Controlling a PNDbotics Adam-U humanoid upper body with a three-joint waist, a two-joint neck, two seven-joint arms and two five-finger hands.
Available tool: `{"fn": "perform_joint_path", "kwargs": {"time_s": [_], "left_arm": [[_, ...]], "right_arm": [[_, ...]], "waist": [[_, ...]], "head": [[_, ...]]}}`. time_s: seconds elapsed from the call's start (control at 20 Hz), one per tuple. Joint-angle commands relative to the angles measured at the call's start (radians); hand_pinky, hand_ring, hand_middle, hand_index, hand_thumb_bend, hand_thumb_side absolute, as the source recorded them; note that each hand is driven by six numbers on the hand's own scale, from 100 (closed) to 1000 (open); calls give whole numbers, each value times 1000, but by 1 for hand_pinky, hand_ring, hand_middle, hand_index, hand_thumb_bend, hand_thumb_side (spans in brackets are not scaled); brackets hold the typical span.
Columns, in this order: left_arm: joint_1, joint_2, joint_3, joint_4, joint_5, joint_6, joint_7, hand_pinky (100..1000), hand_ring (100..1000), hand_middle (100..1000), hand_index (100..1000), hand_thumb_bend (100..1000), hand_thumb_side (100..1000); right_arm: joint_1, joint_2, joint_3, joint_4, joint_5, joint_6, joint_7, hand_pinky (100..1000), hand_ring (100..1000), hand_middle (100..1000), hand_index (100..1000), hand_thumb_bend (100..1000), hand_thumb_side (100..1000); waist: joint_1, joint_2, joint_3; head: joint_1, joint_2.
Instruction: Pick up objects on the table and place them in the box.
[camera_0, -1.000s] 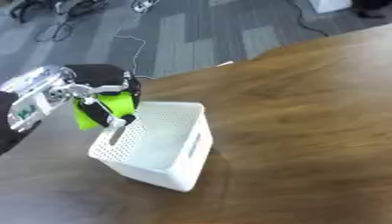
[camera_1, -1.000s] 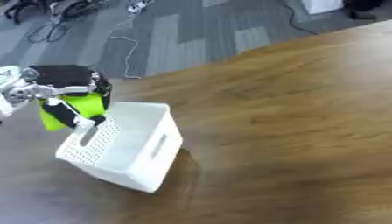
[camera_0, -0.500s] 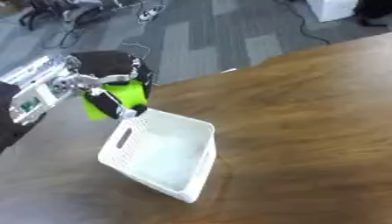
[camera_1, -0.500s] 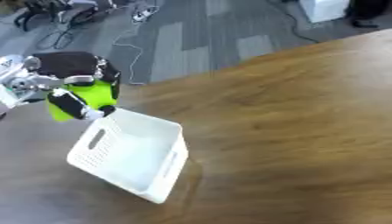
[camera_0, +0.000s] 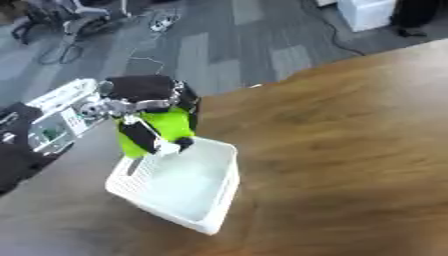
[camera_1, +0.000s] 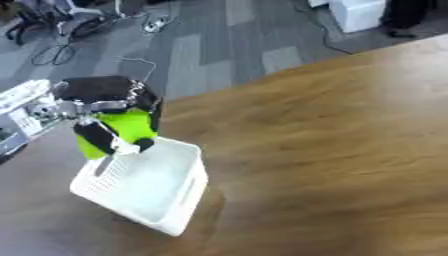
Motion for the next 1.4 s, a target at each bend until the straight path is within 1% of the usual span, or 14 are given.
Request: {"fn": "perform_joint_path", "kwargs": {"time_s": [0.05,0.15,0.2,0.3,0.35,0.45,0.5,0.55,0.65,0.8,0.95,1.05,1.2,1.4], "left_arm": [[-7,15,-9,-35,80,39,58,100,100,147,254,100,608],[14,20,-15,-67,93,42,77,100,139,321,405,100,676],[28,24,-15,-82,89,40,79,100,245,425,481,101,731],[64,31,-14,-111,74,34,83,100,432,589,643,207,888],[82,35,-12,-126,65,30,88,272,532,694,724,262,1000],[117,41,1,-157,38,33,93,559,689,819,821,326,1000],[136,42,17,-174,22,40,100,644,739,857,850,351,1000],[157,39,42,-195,10,51,115,688,762,873,859,362,1000],[207,28,104,-250,-26,77,155,709,778,884,864,364,1000],[288,-16,186,-332,-62,139,215,691,773,891,874,378,1000],[361,-90,263,-382,-90,182,285,658,752,881,862,397,1000],[384,-164,301,-387,-116,164,348,638,737,870,849,419,1000],[415,-331,370,-388,-173,119,486,599,701,852,826,460,1000],[440,-537,421,-389,-214,53,676,474,605,779,770,577,1000]], "right_arm": [[-15,-10,-6,-13,-6,3,8,352,469,494,578,278,1000],[-12,-14,-7,-13,-5,4,8,352,469,494,578,278,1000],[-12,-15,-8,-13,-4,4,8,352,469,494,578,277,1000],[-8,-20,-11,-13,-1,3,7,352,469,494,578,277,1000],[-7,-22,-13,-13,1,3,5,352,468,494,578,277,1000],[-2,-29,-17,-13,6,3,1,351,468,494,578,276,1000],[2,-34,-18,-13,9,3,0,351,468,494,578,275,1000],[10,-40,-19,-13,13,4,-1,350,468,494,578,273,1000],[32,-56,-22,-13,24,7,-4,348,467,495,577,271,1000],[72,-78,-33,-13,45,12,-15,345,466,495,577,268,1000],[125,-92,-53,-13,75,17,-39,342,465,495,577,264,1000],[167,-98,-69,-13,100,21,-61,338,464,496,577,259,1000],[239,-106,-99,-13,145,30,-99,334,463,496,577,254,1000],[302,-114,-123,-13,202,44,-149,330,462,496,577,244,1000]], "waist": [[-9,-27,0],[-9,-29,-1],[-9,-29,-1],[-9,-31,1],[-9,-30,3],[-9,-32,11],[-9,-33,18],[-9,-38,28],[-9,-50,52],[-12,-69,92],[-36,-88,145],[-59,-101,186],[-99,-118,241],[-144,-135,288]], "head": [[7,7],[8,13],[8,15],[7,22],[5,25],[1,32],[1,34],[2,38],[0,45],[-15,53],[-36,55],[-59,59],[-97,68],[-123,126]]}}
